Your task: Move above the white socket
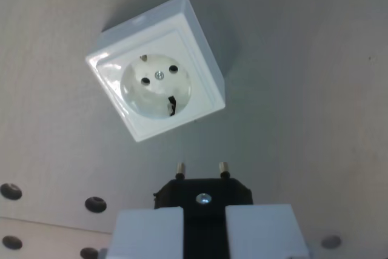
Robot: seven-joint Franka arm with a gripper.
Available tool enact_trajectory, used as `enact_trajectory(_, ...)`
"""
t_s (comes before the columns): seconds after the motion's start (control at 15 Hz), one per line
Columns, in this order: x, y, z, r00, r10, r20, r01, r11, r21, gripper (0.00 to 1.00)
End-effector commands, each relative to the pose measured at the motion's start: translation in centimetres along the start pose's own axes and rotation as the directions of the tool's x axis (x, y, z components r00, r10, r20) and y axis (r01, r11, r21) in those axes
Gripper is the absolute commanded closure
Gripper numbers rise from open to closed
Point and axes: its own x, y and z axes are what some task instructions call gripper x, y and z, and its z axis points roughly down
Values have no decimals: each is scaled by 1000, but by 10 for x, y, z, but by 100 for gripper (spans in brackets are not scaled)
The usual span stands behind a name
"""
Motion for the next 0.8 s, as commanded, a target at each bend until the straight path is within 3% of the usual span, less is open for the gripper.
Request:
enact_trajectory(0.07,-2,0,16,992,-78,-96,72,995,-61,100)
enact_trajectory(0.4,0,1,38,993,-79,-88,74,995,-60,100)
enact_trajectory(0.8,0,1,49,994,-76,-82,71,996,-61,100)
